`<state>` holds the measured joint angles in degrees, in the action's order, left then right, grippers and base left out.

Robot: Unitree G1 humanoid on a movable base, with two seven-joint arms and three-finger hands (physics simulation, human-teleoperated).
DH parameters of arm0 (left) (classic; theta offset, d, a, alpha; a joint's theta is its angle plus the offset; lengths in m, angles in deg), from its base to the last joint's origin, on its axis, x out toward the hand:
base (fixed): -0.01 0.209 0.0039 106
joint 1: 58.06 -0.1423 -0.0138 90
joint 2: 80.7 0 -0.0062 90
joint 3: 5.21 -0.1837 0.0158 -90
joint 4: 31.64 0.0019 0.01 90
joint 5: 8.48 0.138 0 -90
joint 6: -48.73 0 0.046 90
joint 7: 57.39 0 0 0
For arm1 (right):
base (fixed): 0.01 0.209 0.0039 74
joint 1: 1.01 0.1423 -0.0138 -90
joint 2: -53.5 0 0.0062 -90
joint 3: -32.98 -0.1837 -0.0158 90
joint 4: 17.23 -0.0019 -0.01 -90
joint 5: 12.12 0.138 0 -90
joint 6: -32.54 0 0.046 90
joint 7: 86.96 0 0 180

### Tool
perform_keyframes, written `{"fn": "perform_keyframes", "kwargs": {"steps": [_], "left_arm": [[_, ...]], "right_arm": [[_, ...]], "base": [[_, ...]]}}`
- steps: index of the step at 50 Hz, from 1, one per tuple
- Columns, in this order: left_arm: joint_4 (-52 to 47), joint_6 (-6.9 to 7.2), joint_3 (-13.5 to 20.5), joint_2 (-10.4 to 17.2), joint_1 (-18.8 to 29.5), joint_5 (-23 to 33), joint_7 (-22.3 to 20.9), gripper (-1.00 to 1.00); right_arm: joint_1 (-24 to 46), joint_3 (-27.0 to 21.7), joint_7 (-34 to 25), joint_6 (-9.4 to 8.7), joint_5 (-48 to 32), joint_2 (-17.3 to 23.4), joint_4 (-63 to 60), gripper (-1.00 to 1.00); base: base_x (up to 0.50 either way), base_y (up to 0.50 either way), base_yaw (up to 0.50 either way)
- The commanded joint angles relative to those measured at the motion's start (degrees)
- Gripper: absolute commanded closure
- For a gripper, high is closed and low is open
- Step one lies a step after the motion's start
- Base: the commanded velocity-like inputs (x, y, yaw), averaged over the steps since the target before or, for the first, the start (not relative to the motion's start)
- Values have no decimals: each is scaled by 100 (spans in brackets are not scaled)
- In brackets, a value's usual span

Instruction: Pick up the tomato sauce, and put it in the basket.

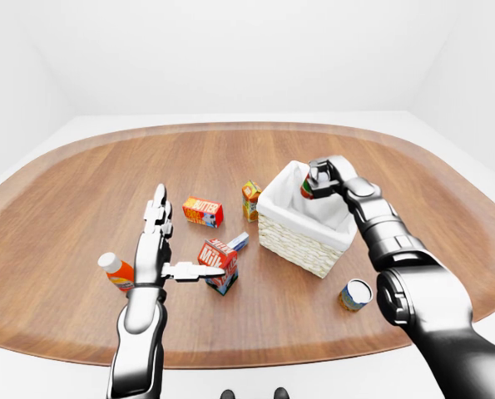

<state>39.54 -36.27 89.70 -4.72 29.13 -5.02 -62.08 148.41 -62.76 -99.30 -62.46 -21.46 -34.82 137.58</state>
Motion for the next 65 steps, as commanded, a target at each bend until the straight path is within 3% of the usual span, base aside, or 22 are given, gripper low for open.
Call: {"fn": "perform_keyframes", "kwargs": {"steps": [1,33,34,35,65], "left_arm": [[-6,0,10,5,10,-2,2,-100],[-19,0,11,1,-10,4,4,-100],[-9,0,9,0,-12,5,4,-100],[4,0,6,-1,-13,7,5,-100],[21,0,6,0,-6,16,11,-100]], "right_arm": [[303,-52,421,0,-292,-28,659,100],[144,-177,687,0,-463,-20,986,100],[138,-186,692,0,-459,-21,991,59],[143,-189,729,0,-467,-17,998,-100],[195,-170,665,0,-474,14,903,-100]], "base": [[0,0,0],[0,0,0],[0,0,0],[0,0,0],[0,0,0]]}}
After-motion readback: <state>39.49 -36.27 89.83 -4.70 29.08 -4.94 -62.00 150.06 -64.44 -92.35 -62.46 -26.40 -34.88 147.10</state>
